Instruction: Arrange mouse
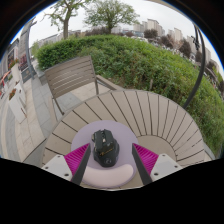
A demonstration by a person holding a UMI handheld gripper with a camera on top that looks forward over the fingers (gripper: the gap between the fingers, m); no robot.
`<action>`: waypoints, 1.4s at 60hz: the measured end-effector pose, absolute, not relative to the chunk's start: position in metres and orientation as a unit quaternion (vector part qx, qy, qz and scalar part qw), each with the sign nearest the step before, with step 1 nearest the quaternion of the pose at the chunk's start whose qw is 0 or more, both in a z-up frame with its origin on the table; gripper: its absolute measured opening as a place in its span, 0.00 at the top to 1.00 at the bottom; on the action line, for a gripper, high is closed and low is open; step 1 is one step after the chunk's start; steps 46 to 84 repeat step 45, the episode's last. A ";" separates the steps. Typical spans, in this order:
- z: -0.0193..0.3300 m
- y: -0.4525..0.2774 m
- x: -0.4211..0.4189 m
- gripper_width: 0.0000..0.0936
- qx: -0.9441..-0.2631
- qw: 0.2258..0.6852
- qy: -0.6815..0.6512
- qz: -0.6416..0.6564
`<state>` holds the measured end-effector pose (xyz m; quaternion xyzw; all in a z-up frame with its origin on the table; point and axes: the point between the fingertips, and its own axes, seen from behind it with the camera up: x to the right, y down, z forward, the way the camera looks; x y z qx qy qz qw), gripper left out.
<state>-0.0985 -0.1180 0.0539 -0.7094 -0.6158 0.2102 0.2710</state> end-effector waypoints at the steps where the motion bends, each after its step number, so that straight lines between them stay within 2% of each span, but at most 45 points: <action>1: 0.066 -0.114 -0.092 0.10 -0.710 0.268 -0.615 0.211; 11: 0.158 -0.110 0.005 0.10 -0.704 0.285 -0.620 0.194; 15: 0.183 -0.106 0.049 0.10 -0.705 0.286 -0.622 0.186; 22: 0.204 -0.104 0.111 0.10 -0.705 0.288 -0.624 0.176; 40: 0.220 -0.077 0.164 0.09 -0.719 0.319 -0.597 0.155; 84: 0.216 -0.078 0.168 0.09 -0.727 0.311 -0.590 0.163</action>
